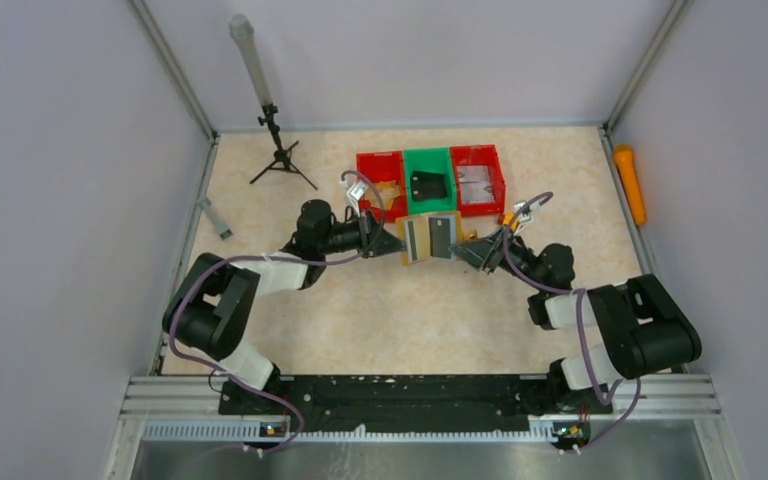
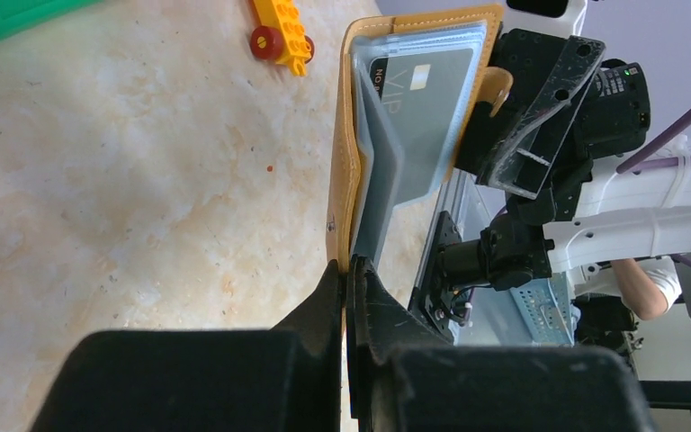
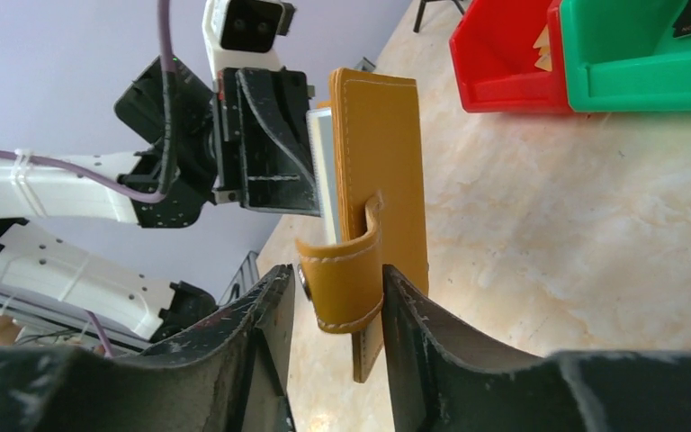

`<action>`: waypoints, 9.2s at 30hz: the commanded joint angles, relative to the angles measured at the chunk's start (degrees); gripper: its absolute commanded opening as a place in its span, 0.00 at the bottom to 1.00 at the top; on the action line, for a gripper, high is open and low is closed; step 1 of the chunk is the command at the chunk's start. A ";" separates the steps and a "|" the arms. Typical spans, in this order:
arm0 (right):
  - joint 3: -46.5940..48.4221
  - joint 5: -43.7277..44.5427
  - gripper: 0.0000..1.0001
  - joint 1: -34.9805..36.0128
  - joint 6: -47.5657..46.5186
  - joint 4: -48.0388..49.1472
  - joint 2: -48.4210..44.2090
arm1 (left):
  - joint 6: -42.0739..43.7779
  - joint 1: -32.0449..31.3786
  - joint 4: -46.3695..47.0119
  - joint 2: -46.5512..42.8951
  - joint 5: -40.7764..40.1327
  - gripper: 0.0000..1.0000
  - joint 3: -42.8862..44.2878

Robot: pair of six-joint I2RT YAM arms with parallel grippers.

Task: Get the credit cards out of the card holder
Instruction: Remove the credit card from the card holder.

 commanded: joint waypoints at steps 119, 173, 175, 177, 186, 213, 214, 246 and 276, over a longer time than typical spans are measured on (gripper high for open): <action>2.28 4.14 0.00 10.63 -13.44 -10.17 -16.81 | -10.02 -5.46 34.58 -0.63 10.76 0.31 -2.57; 1.32 -1.99 0.00 4.91 -2.18 4.64 -8.58 | 0.84 -3.72 19.62 -7.99 2.91 0.00 -4.76; 1.31 -2.02 0.00 4.84 -2.21 4.58 -8.62 | 2.19 -3.82 16.83 -8.69 1.93 0.00 -4.69; 1.39 -2.10 0.00 4.90 -2.16 4.49 -8.55 | 3.11 -4.11 15.59 -8.81 1.73 0.00 -4.29; 1.73 -2.59 0.00 4.92 -1.96 4.57 -8.10 | 4.42 -5.50 14.57 -8.89 2.30 0.47 -3.72; 2.08 0.66 0.00 3.61 -4.15 -3.82 -8.20 | 4.29 -6.24 18.35 -11.20 2.14 0.00 -5.55; 2.08 0.31 0.00 3.53 -3.77 -3.07 -7.73 | 3.85 -6.14 19.07 -11.16 2.23 0.00 -5.73; 2.42 -6.13 0.18 5.24 3.49 14.05 -2.36 | -2.62 -7.10 27.88 -5.86 8.41 0.00 -3.77; 4.43 1.94 0.00 2.24 -13.91 -15.56 -10.51 | 13.03 -2.69 2.06 -24.98 -17.52 0.00 -10.75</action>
